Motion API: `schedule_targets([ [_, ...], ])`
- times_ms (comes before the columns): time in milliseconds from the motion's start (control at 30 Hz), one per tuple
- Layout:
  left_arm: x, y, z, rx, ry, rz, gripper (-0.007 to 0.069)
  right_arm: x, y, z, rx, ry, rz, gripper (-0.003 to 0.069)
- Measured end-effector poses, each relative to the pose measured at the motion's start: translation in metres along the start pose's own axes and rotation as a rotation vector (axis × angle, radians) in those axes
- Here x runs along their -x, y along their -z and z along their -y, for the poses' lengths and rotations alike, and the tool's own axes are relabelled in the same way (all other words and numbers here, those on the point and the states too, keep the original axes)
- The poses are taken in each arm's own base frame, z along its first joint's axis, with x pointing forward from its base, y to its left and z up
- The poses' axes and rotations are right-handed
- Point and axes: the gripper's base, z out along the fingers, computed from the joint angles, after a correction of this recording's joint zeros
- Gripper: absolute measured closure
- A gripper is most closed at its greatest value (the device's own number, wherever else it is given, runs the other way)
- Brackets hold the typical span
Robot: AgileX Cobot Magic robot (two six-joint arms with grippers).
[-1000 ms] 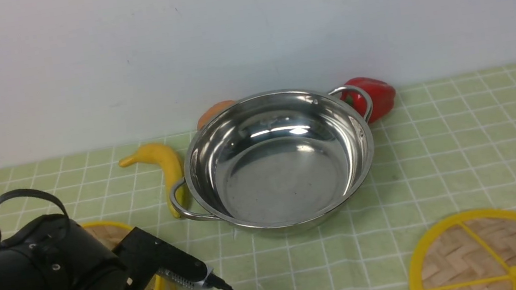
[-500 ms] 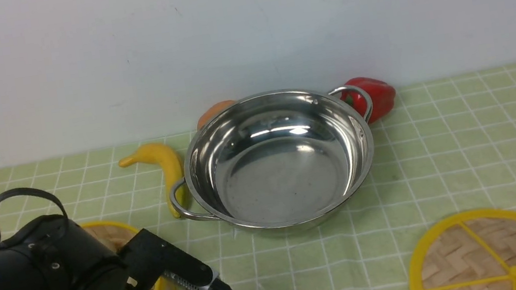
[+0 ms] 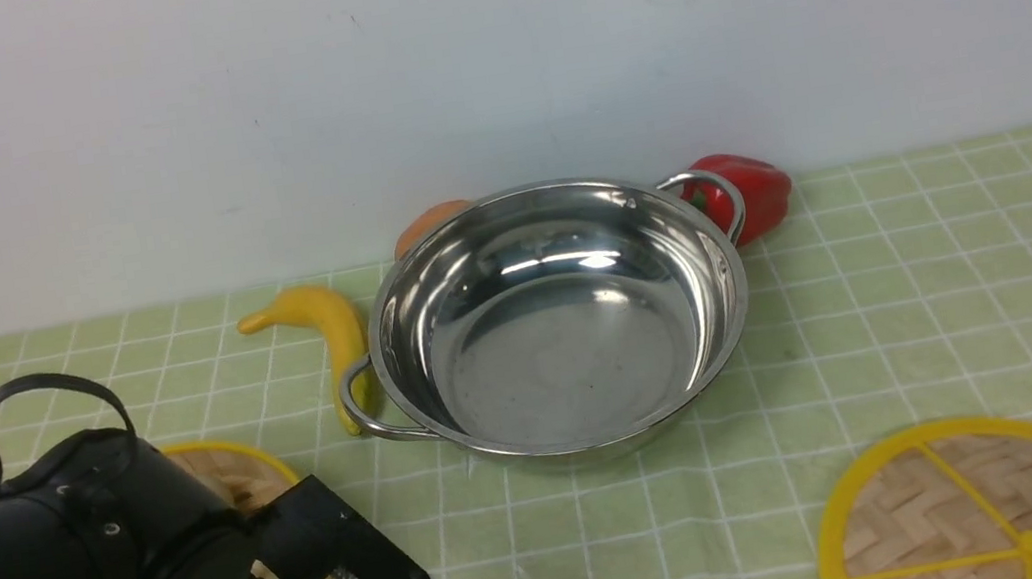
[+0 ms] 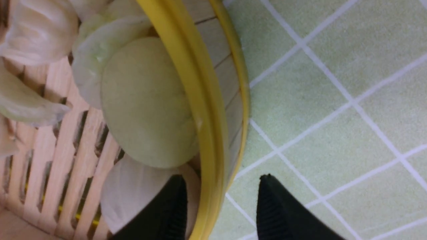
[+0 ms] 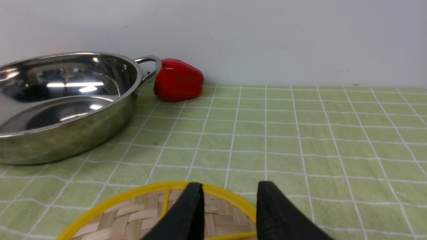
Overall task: Place the steamer in the pot on the green tablecloth, and put the lid on the steamer.
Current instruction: 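Grasp the rim of the steamer basket holding the buns with the left gripper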
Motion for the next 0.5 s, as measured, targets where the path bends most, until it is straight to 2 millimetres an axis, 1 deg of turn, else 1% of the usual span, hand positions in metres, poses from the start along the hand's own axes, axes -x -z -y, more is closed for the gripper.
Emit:
schedule_targets([
  [33,0.000,0.000,0.000,0.000,0.000,-0.003,0.0342,0.000,0.000,0.000,0.000,0.000,0.000,0.0416],
  [100,-0.001,-0.008,-0.005,-0.009,0.023,-0.034,0.0342,0.000,0.000,0.000,0.000,0.000,0.000,0.0416],
  [200,-0.001,-0.010,-0.006,-0.024,0.043,-0.035,0.0342,0.000,0.000,0.000,0.000,0.000,0.000,0.0416],
  [433,0.003,-0.010,-0.004,-0.049,0.040,0.008,0.0344,0.000,0.000,0.000,0.000,0.000,0.000,0.0416],
  [500,0.003,-0.010,-0.004,-0.051,0.034,0.009,0.0363,0.000,0.000,0.000,0.000,0.000,0.000,0.0416],
])
